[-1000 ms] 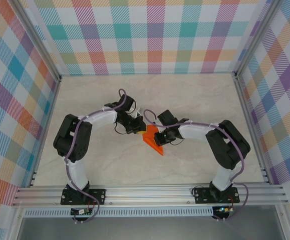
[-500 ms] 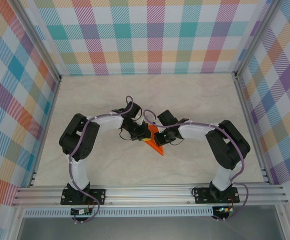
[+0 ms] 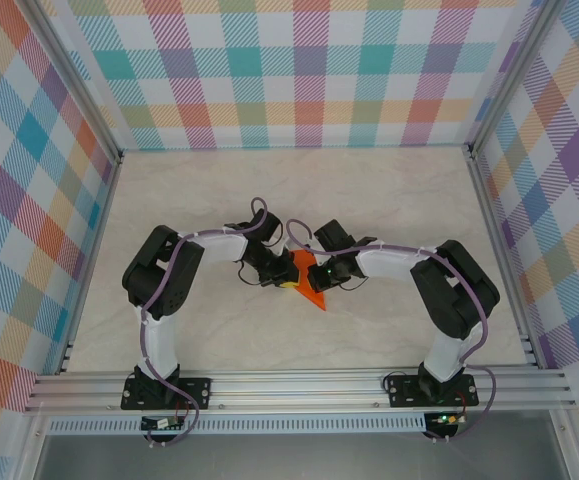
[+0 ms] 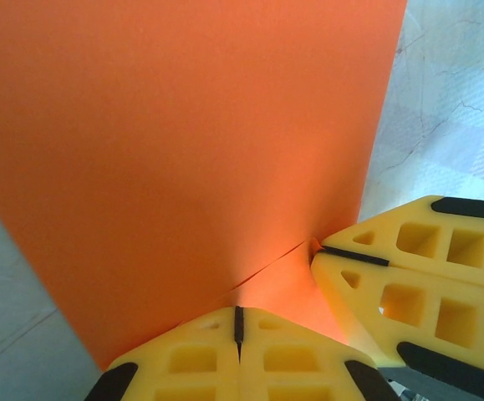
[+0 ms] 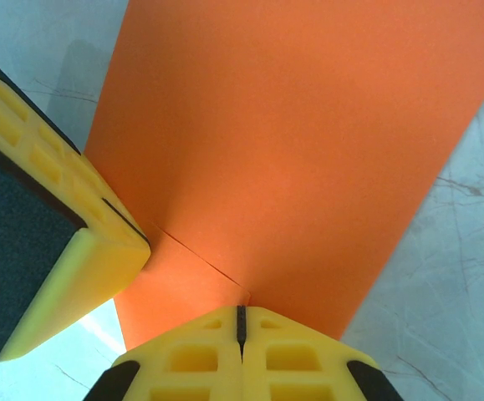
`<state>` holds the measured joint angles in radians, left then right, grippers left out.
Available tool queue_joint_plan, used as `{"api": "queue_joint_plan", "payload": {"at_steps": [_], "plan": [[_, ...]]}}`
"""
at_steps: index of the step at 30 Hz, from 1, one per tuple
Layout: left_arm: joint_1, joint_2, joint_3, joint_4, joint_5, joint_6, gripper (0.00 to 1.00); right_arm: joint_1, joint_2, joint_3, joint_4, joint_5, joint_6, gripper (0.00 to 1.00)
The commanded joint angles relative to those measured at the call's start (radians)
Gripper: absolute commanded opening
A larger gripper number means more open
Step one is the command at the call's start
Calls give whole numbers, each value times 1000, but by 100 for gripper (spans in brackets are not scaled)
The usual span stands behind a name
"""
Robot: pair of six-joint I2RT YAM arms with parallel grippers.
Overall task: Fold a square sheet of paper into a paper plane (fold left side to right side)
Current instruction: Third fold the triangle at the center of the table.
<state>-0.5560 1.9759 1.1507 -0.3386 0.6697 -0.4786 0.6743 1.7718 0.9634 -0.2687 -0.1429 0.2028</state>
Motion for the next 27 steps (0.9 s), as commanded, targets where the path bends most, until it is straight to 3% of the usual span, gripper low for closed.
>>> {"api": "queue_joint_plan", "payload": {"at_steps": [1, 6, 12, 14, 20, 27], "plan": [[-5, 41, -40, -14, -78, 10, 2, 10, 15, -8, -105, 24, 4, 4], [-5, 31, -72, -12, -93, 8, 2, -7, -76, 41, -148, 53, 9, 28], [-5, 20, -95, 5, -98, 0, 1, -13, -201, 50, -221, 104, -13, 43], [-5, 16, -95, 7, -99, -2, 1, -13, -225, 27, -227, 39, -10, 42], [-5, 16, -88, 6, -97, -3, 1, -10, -202, -59, -113, -264, 80, 28], [-7, 14, -84, -2, -100, 2, 1, -10, -96, -43, -93, -316, 124, 24]]}}
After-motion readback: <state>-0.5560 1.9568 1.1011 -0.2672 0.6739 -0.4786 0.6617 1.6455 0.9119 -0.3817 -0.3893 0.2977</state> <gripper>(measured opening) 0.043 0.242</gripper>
